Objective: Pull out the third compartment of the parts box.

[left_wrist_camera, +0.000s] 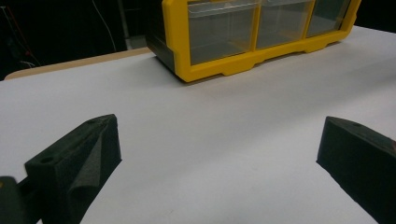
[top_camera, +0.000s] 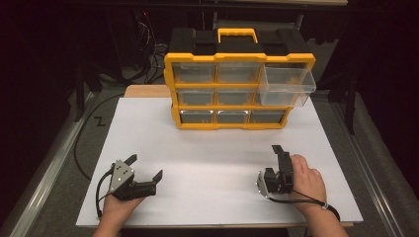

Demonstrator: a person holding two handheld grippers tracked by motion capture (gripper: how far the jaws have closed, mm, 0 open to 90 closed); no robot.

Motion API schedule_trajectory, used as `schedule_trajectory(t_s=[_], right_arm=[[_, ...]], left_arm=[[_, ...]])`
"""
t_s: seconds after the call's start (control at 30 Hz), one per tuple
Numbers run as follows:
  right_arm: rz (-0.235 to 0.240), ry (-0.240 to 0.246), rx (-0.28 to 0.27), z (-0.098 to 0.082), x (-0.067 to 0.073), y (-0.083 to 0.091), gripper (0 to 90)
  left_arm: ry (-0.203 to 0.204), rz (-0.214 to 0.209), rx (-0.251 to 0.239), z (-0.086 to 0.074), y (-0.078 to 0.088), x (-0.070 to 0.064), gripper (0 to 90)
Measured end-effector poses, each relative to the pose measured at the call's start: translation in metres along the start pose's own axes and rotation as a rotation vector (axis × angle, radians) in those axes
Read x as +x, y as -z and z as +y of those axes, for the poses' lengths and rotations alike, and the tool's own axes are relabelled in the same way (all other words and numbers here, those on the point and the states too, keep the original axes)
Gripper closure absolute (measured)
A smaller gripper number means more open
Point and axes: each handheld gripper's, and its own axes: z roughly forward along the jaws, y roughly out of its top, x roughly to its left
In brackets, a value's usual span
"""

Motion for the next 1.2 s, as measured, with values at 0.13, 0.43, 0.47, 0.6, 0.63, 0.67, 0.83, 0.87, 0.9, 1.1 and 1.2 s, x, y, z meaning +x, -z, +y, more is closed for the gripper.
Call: schedule_trajectory(t_s=[0.13,0.43,0.47,0.6,0.63,0.67,0.83,0.87,0.9,1.1,1.2], right_arm=[[-0.016,-0.005,-0.010,-0.001,-0.001,0.000,0.8],[0.004,-0.140,-0.008,-0.003,-0.004,0.001,0.8],[0.010,-0.162,-0.012,-0.004,-0.005,0.000,0.8],[0.064,-0.310,-0.001,-0.009,-0.007,-0.004,0.9],[0.073,-0.341,0.002,-0.010,-0.007,-0.005,1.0],[0.097,-0.375,-0.002,-0.012,-0.008,-0.006,0.9],[0.168,-0.592,-0.005,-0.018,-0.008,-0.010,1.0],[0.189,-0.658,-0.005,-0.019,-0.007,-0.009,0.9],[0.204,-0.697,-0.015,-0.021,-0.008,-0.010,0.9],[0.271,-0.957,-0.052,-0.030,-0.011,-0.008,1.0],[0.283,-1.040,-0.080,-0.034,-0.012,-0.005,1.0]], left_arm=[[0.016,0.006,-0.004,0.000,0.000,0.002,0.6],[0.021,0.013,0.013,-0.001,-0.002,0.003,0.6],[0.020,0.012,0.012,-0.001,-0.002,0.003,0.6],[0.026,0.017,0.012,-0.001,-0.002,0.003,0.6],[0.025,0.017,0.012,-0.001,-0.001,0.003,0.6],[0.025,0.017,0.013,0.000,-0.001,0.003,0.6],[0.025,0.018,0.018,-0.001,-0.002,0.003,0.6],[0.025,0.019,0.021,-0.001,-0.002,0.004,0.6],[0.024,0.020,0.025,-0.001,-0.003,0.004,0.6],[0.028,0.025,0.030,-0.001,-0.004,0.006,0.6],[0.032,0.023,0.033,-0.002,-0.004,0.006,0.6]])
